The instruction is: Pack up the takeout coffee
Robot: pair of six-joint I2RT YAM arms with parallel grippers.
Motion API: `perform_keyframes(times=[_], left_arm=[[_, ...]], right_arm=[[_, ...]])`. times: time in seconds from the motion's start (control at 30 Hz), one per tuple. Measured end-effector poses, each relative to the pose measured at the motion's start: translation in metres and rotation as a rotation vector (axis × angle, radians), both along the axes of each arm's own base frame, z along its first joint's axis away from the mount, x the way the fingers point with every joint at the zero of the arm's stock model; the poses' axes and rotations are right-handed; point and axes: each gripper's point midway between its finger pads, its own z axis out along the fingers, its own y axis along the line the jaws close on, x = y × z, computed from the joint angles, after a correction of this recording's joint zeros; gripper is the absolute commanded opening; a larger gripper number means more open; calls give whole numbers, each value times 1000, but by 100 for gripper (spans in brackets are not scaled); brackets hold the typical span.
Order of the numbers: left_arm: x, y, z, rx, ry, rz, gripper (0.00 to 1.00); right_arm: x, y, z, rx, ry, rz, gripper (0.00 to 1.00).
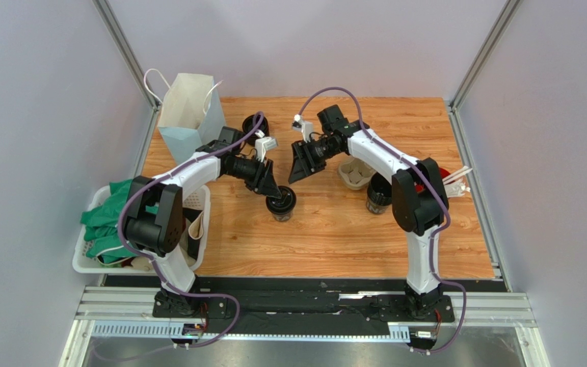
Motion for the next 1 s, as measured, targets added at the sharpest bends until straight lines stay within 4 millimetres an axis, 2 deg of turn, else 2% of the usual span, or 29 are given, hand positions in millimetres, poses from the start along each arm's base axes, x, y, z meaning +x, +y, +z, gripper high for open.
perform_keyframes(times=[0.13, 0.23, 0.43, 0.6, 1.0], left_arm=[[0, 0, 0, -1, -2, 0, 49], [0, 0, 0, -1, -2, 0, 49], [0, 0, 0, -1, -5, 0, 49], [-1, 0, 0, -2, -3, -1, 49], [0, 1, 0, 4, -8, 3, 46]], right_arm=[[15, 1, -5, 7, 17, -25, 59], [20, 4, -11, 9, 33, -24, 59], [10, 12, -24, 3, 76, 3, 59], [3, 21, -23, 14, 77, 31, 58], [4, 23, -26, -5, 54, 31, 57]])
